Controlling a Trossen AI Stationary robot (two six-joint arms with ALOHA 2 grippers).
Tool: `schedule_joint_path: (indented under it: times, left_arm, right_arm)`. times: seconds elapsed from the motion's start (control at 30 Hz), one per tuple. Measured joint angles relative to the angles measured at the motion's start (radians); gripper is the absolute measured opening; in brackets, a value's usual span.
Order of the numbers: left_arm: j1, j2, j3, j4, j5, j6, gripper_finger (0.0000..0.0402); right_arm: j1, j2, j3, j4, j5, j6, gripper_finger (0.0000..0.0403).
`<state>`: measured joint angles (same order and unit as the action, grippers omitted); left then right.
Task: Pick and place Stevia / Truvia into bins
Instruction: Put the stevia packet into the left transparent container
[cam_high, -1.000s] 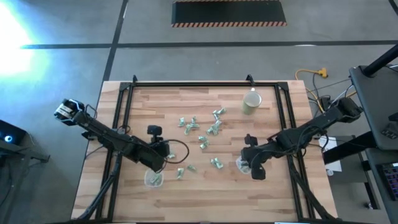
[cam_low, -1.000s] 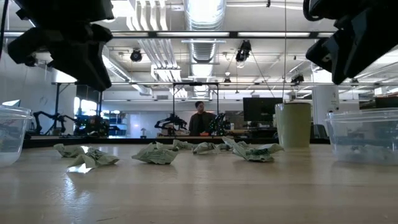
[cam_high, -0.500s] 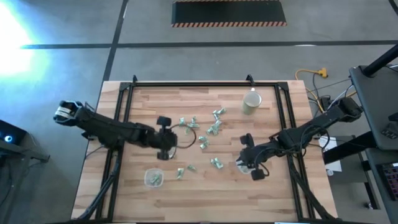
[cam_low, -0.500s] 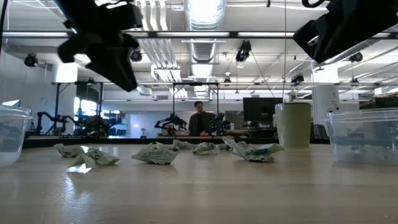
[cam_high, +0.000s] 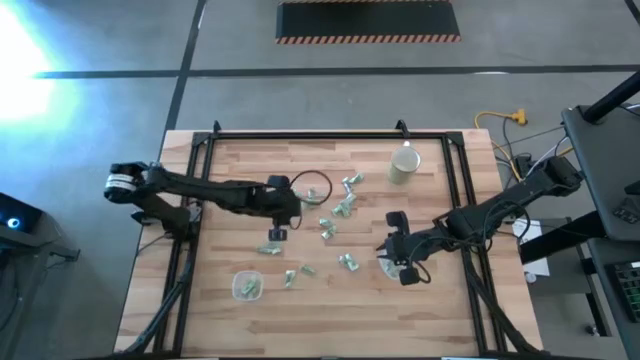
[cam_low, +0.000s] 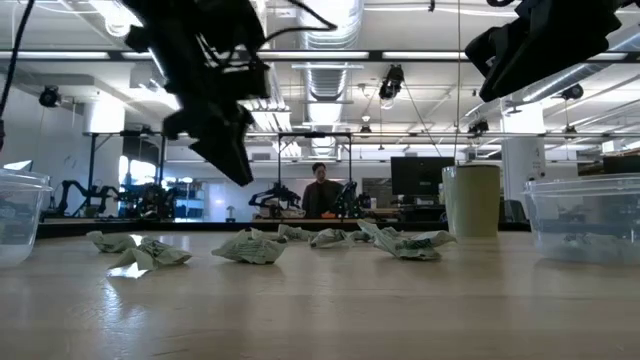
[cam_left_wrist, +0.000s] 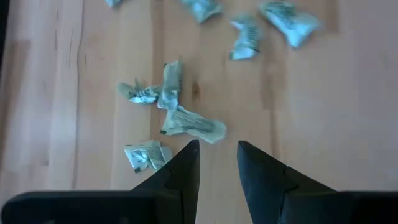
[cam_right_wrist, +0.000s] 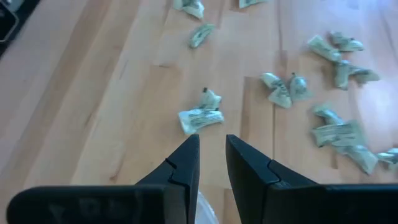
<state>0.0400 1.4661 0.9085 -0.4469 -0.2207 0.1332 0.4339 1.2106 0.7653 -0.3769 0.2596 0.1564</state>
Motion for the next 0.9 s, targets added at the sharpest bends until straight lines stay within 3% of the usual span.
schedule_joint_path:
  times: [0.4, 0.9]
  left_arm:
    - [0.093, 0.203, 0.091, 0.017, 0.12, -0.099, 0.0091]
    - [0.093, 0.275, 0.13, 0.012, 0.167, -0.039, 0.0091]
  right_arm:
    - [0.0, 0.0, 0.0, -0.001, 0.006, 0.0, 0.0068]
    - [0.0, 0.0, 0.0, -0.009, 0.005, 0.0, 0.0068]
